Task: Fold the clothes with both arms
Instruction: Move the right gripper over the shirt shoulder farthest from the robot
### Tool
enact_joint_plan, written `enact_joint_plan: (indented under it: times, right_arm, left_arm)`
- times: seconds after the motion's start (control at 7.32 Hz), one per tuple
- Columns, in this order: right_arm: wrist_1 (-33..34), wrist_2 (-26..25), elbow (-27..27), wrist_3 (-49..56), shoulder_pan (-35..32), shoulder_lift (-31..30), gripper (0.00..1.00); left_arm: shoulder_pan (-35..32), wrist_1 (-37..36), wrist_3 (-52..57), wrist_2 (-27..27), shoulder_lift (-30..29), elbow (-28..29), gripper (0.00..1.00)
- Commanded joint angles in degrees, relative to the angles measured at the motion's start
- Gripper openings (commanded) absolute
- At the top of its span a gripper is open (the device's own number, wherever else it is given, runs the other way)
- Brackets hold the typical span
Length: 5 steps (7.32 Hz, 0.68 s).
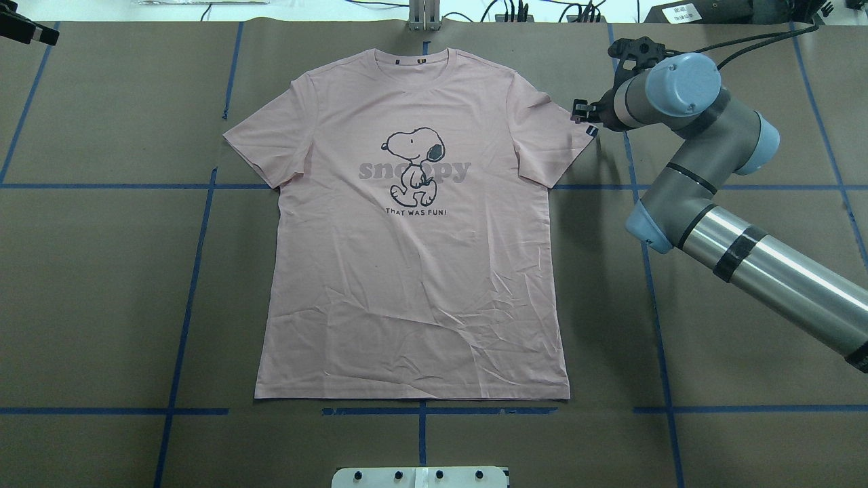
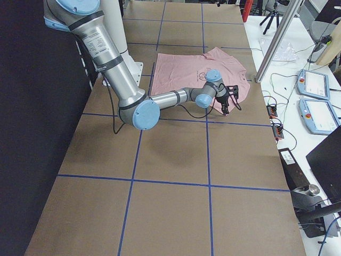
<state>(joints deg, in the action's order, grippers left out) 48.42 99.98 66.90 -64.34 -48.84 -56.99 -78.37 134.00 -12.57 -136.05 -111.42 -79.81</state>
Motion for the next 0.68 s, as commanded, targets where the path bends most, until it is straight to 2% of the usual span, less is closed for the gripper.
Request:
enact_joint_plan:
  times: [0.0,0.55]
  right_arm:
    - [-0.1,-1.4,-0.9,-0.3,0.9,-0.2,0.58]
    - [0.1,-1.7,-1.4,-0.3,0.9,-0.3,0.56]
  left_arm:
    - [0.1,0.0,0.1,0.0,0.1,-0.1,1.00]
    - [0.1,0.8,0.2,0.0,0.8,-0.3,1.00]
